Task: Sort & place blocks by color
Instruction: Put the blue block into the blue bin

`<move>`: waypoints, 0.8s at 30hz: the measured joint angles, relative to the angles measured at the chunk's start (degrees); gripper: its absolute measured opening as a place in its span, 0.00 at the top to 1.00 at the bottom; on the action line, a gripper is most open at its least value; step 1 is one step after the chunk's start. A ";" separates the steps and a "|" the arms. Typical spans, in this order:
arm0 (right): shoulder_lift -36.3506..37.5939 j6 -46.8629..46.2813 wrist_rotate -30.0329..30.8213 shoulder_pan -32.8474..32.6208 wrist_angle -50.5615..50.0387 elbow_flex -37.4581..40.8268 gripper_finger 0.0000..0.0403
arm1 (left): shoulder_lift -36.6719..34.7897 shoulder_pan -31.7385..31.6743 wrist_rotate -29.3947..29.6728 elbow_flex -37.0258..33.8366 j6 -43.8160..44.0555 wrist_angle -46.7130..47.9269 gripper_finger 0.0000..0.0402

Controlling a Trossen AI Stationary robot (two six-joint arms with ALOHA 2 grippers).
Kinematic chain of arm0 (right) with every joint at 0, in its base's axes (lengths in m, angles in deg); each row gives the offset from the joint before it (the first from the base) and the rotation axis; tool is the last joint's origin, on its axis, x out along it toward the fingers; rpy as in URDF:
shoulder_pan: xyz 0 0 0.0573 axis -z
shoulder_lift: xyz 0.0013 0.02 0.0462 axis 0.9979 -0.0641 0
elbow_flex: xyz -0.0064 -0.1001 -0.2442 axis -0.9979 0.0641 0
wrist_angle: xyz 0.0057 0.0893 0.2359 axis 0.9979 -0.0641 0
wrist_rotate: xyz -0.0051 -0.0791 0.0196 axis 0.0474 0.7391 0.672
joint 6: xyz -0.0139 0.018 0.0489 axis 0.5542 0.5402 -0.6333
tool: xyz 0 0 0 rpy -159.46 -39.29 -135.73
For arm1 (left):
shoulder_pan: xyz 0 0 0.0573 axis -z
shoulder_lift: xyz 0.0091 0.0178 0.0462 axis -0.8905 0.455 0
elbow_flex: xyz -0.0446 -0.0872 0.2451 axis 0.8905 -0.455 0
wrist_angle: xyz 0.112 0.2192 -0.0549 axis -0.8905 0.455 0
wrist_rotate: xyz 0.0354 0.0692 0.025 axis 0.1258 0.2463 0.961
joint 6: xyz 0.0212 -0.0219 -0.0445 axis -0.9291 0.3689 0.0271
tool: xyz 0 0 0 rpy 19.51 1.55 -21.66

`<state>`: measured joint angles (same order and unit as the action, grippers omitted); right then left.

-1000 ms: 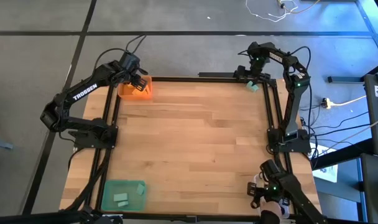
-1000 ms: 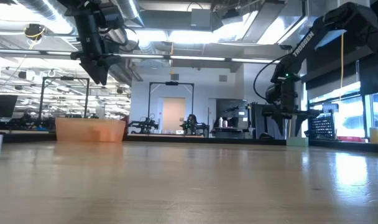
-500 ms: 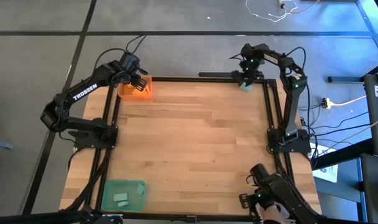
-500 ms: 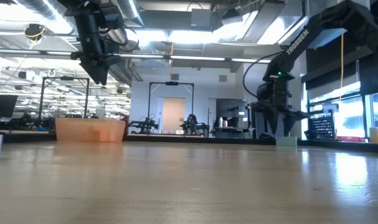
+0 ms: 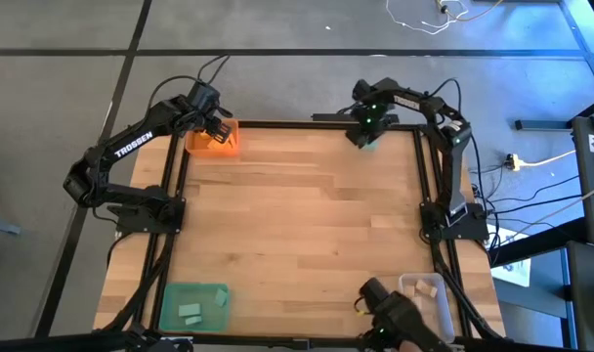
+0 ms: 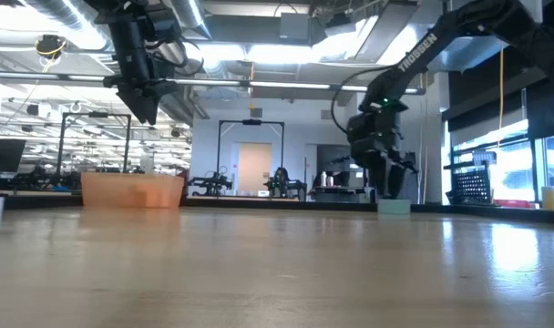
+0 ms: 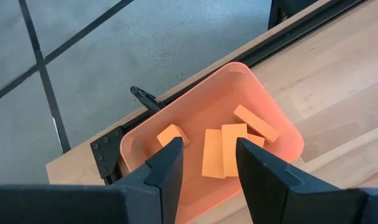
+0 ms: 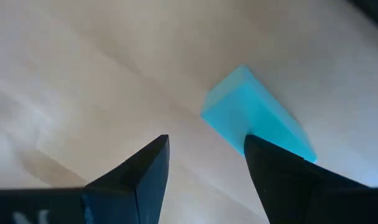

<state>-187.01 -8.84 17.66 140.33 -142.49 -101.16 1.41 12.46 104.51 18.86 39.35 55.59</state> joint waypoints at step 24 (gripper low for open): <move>-0.42 17.82 2.58 -12.11 2.70 -7.89 0.47 | 0.00 -0.01 -0.09 0.00 0.00 0.02 0.66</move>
<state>-187.43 8.98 20.24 128.21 -139.79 -109.04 1.41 12.44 104.43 18.86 39.35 55.61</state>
